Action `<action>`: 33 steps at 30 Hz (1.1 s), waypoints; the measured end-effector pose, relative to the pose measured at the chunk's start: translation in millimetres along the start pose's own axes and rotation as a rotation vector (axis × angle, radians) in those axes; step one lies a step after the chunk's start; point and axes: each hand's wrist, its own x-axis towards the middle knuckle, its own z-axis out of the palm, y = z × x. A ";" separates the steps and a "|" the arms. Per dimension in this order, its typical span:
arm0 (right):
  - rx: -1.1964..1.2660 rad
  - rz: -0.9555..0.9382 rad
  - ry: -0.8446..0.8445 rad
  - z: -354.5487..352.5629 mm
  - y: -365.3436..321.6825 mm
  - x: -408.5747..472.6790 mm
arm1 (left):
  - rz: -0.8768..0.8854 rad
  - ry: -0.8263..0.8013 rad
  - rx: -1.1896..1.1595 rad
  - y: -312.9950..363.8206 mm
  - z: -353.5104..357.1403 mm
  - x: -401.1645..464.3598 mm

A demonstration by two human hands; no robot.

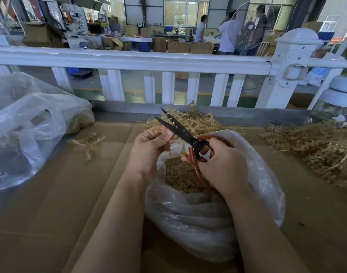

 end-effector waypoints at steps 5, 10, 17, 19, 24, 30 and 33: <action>0.036 -0.002 0.005 1.2 -0.1 -0.4 | -0.007 0.013 0.030 1.0 -1.3 0.2; 0.042 -0.018 0.016 -1.2 -2.0 -1.1 | -0.006 0.055 0.143 -0.5 -2.4 1.1; 0.045 -0.016 0.015 -5.4 -3.0 -2.0 | -0.013 0.019 0.199 0.2 0.1 -0.9; 0.047 0.007 0.006 -5.2 -2.5 -1.9 | -0.013 0.004 0.195 0.7 1.0 -1.3; 0.054 0.015 -0.007 -3.8 -0.8 -1.7 | -0.019 0.048 0.137 1.7 2.0 -0.8; 0.053 0.003 0.010 -2.4 0.8 -2.4 | 0.106 0.119 0.097 0.8 2.3 2.1; 0.052 0.004 0.006 -1.0 1.8 -1.9 | 0.113 0.094 0.103 -0.3 -0.9 3.2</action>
